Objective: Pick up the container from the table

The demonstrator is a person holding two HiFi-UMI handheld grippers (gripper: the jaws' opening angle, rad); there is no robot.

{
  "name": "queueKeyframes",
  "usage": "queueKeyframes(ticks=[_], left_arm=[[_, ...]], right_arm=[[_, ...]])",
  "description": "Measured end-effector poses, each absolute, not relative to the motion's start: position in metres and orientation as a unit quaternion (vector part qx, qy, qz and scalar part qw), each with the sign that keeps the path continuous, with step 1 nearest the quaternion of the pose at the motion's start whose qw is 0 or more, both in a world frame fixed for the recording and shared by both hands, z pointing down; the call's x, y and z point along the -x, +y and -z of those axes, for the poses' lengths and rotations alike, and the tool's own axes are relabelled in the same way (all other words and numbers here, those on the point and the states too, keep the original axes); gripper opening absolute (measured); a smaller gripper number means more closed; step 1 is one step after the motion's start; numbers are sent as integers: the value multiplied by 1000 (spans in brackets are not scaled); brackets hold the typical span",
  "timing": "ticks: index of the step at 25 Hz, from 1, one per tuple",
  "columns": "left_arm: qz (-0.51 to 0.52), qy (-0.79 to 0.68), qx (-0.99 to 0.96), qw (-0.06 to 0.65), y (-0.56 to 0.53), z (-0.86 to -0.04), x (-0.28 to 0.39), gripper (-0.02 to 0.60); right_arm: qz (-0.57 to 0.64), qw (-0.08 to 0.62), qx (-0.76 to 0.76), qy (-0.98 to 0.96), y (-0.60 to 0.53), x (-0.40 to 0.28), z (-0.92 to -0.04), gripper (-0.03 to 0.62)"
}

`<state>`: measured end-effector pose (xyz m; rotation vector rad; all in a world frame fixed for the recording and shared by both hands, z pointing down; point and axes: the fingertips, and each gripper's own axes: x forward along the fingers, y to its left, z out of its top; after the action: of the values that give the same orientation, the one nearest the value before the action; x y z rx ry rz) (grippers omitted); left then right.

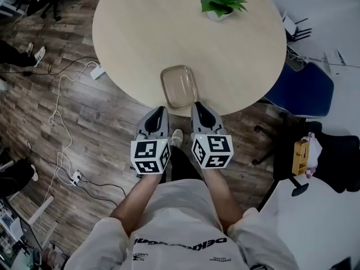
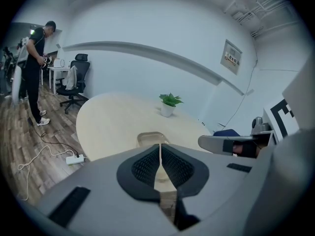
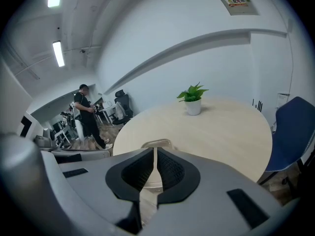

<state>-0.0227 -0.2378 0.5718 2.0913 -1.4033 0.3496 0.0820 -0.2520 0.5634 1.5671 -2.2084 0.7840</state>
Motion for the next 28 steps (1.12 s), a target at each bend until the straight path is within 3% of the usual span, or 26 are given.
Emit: queueKeyframes(ticks=[13,28], left_arm=[[-141,-545,-752,343,-261,-619,19,93],[-148,-563,-716,386,-287,-667,23,109]], right_arm=[[-306,182,-529,-770,-284,-91,-609,138],[-327,211,-535,-750,-315,-97,-662,137]])
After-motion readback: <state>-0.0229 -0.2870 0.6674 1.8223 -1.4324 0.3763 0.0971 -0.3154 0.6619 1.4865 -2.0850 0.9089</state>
